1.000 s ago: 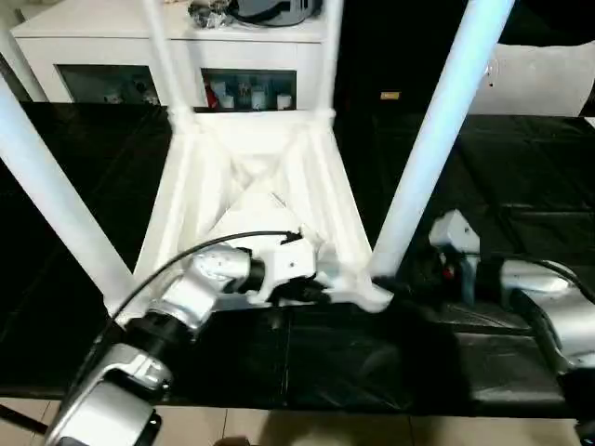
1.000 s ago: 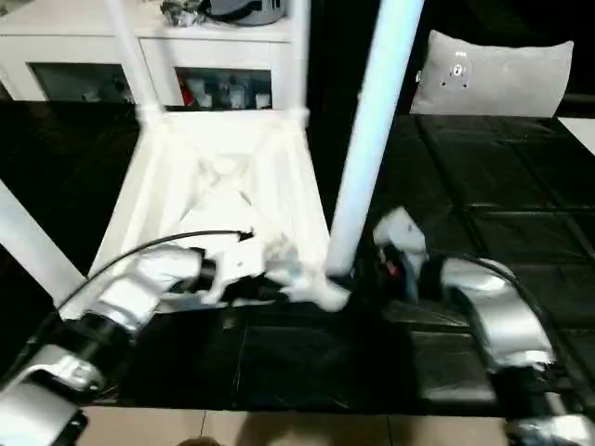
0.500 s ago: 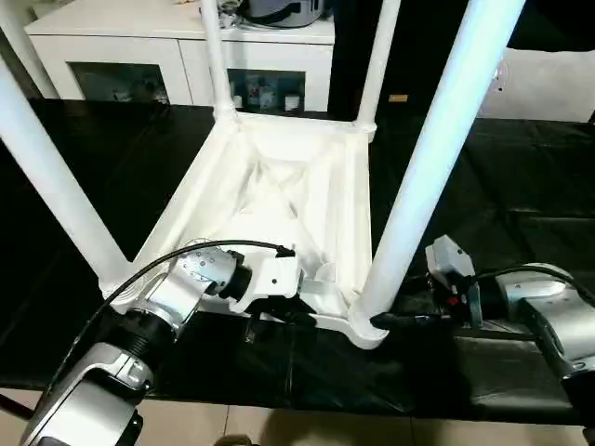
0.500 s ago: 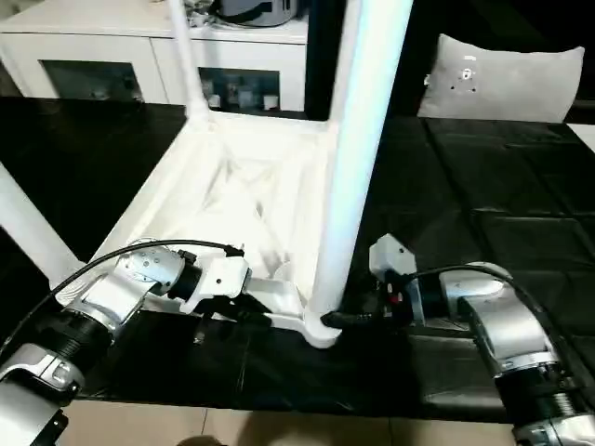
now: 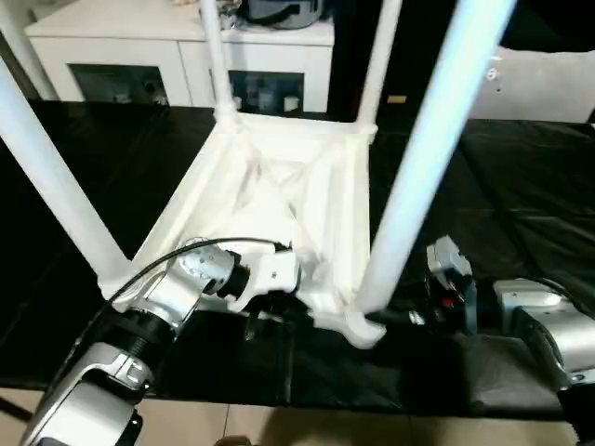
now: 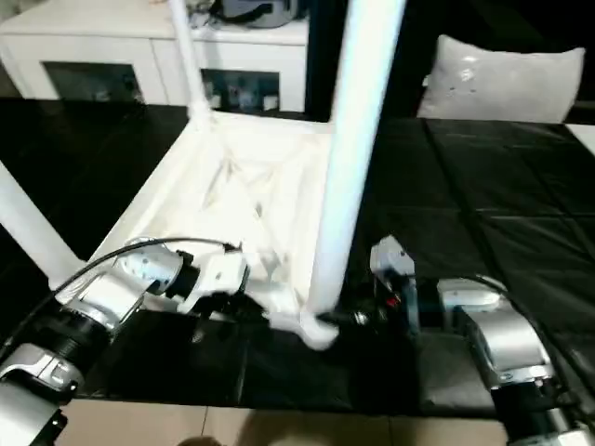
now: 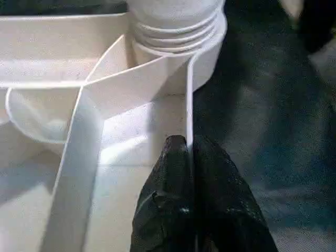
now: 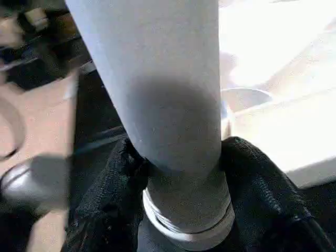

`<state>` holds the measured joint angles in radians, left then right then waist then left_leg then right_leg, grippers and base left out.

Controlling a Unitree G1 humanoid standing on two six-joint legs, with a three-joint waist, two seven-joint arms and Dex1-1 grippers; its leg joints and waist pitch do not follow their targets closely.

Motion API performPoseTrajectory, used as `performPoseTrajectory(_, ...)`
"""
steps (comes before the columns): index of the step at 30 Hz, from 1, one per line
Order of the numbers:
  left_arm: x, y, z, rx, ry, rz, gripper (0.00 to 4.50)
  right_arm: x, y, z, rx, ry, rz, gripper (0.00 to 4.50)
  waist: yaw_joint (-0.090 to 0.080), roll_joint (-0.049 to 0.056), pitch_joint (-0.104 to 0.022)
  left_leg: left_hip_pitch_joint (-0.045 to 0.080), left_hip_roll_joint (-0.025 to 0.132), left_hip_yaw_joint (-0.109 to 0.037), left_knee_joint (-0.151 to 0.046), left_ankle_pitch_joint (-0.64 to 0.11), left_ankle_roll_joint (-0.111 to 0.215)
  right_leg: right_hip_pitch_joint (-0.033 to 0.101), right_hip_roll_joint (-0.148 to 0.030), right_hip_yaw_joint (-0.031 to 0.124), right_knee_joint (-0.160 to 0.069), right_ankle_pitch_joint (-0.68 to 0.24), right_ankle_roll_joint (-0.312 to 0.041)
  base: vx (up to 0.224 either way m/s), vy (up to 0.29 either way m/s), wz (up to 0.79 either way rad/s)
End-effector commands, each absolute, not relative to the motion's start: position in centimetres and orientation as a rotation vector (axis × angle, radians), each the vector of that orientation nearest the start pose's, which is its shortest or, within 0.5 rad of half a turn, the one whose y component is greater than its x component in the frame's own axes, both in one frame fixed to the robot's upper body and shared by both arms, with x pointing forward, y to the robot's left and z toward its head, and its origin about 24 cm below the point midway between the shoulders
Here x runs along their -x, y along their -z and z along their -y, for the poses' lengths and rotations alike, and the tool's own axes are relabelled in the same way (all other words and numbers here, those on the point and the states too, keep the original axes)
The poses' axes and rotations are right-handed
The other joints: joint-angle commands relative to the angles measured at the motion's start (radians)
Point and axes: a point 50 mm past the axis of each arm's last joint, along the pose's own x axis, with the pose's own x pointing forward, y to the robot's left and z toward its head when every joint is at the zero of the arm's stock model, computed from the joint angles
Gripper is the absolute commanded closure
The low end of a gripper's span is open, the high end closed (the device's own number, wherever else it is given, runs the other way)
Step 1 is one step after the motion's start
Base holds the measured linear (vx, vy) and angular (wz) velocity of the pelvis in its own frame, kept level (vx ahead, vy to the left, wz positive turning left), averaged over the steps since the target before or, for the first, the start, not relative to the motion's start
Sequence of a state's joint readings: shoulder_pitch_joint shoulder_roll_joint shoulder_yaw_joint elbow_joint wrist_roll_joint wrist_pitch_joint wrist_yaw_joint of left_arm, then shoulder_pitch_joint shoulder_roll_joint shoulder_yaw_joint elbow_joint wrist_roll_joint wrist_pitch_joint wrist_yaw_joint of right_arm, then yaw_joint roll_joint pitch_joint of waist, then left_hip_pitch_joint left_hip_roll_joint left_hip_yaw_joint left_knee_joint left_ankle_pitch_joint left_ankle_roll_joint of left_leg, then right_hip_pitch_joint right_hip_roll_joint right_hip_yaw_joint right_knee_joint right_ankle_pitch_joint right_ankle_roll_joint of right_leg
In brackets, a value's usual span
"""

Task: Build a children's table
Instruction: Rotate leg to tighten

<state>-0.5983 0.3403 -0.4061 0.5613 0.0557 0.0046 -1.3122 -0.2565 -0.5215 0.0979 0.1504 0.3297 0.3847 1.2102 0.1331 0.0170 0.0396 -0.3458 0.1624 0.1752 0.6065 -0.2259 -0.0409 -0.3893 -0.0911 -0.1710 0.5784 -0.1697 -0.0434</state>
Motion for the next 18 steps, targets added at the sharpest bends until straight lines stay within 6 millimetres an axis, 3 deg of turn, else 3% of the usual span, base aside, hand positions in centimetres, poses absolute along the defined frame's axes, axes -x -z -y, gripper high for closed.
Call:
performPoseTrajectory(1, -30.0, -5.1, -7.5, -0.463, 1.547, -0.382, 4.50, -27.7, -6.3, 16.5, -0.020, -1.090, -0.348, 2.56, -0.008, -0.017, -0.053, 0.001, 0.076, -0.029, -0.072, -0.126, 0.040, 0.058, -0.102, 0.072, -0.100, -0.452, -0.037, 0.000, 0.000, 0.00)
performPoseTrajectory(2, -30.1, -5.1, -7.3, -0.457, 1.539, -0.380, 4.50, -27.9, -6.2, 16.4, -0.021, -1.066, -0.350, 2.56, -0.014, -0.014, -0.051, 0.003, 0.076, -0.030, -0.073, -0.137, 0.034, 0.055, -0.101, 0.070, -0.106, -0.474, -0.026, 0.000, 0.000, 0.00)
performPoseTrajectory(3, -30.2, -5.1, -6.5, -0.426, 1.499, -0.381, 4.50, -28.7, -5.7, 15.9, -0.018, -0.958, -0.359, 2.56, -0.029, -0.017, -0.047, 0.003, 0.070, -0.032, -0.072, -0.164, 0.024, 0.057, -0.098, 0.061, -0.118, -0.525, -0.002, 0.000, 0.000, 0.00)
performPoseTrajectory(4, -30.4, -5.1, -5.6, -0.394, 1.454, -0.387, 4.50, -29.5, -5.2, 15.5, -0.030, -0.851, -0.380, 2.56, -0.058, -0.018, -0.042, 0.005, 0.066, -0.038, -0.069, -0.214, -0.001, 0.059, -0.096, 0.044, -0.131, -0.592, 0.033, 0.000, 0.000, 0.00)
performPoseTrajectory(5, -30.5, -5.1, -5.3, -0.386, 1.435, -0.385, 4.50, -29.6, -5.1, 15.2, -0.038, -0.825, -0.386, 2.56, -0.065, -0.016, -0.045, 0.005, 0.064, -0.040, -0.067, -0.220, -0.003, 0.061, -0.097, 0.038, -0.134, -0.600, 0.044, 0.000, 0.000, 0.00)
performPoseTrajectory(7, -30.6, -5.2, -4.9, -0.375, 1.406, -0.387, 4.50, -29.8, -5.1, 15.0, -0.040, -0.783, -0.387, 2.57, -0.083, -0.012, -0.048, 0.005, 0.066, -0.041, -0.067, -0.226, 0.008, 0.065, -0.099, 0.037, -0.140, -0.576, 0.053, 0.000, 0.000, 0.00)
performPoseTrajectory(9, -31.0, -5.4, -4.0, -0.345, 1.328, -0.387, 4.50, -30.5, -4.7, 14.5, -0.100, -0.649, -0.417, 2.57, -0.096, -0.010, -0.047, 0.008, 0.073, -0.042, -0.072, -0.233, 0.017, 0.062, -0.098, 0.039, -0.140, -0.536, 0.035, 0.000, 0.000, 0.00)
performPoseTrajectory(13, -31.4, -5.6, -2.7, -0.308, 1.220, -0.392, 4.50, -30.9, -4.3, 13.8, -0.122, -0.556, -0.418, 2.57, -0.096, -0.010, -0.052, 0.007, 0.071, -0.038, -0.073, -0.192, 0.033, 0.061, -0.101, 0.052, -0.128, -0.474, -0.008, 0.000, 0.000, 0.00)
performPoseTrajectory(16, -31.2, -5.5, -2.5, -0.326, 1.220, -0.391, 4.50, -30.8, -4.4, 13.9, -0.134, -0.561, -0.394, 1.89, -0.093, -0.008, -0.054, 0.002, 0.078, -0.041, -0.077, -0.165, 0.047, 0.065, -0.102, 0.061, -0.114, -0.404, -0.035, 0.000, 0.000, 0.00)
performPoseTrajectory(18, -31.2, -5.4, -2.7, -0.341, 1.228, -0.386, 4.50, -30.7, -4.6, 14.3, -0.116, -0.574, -0.383, 1.86, -0.090, -0.008, -0.055, 0.002, 0.081, -0.041, -0.077, -0.150, 0.051, 0.065, -0.104, 0.065, -0.109, -0.381, -0.048, 0.000, 0.000, 0.00)
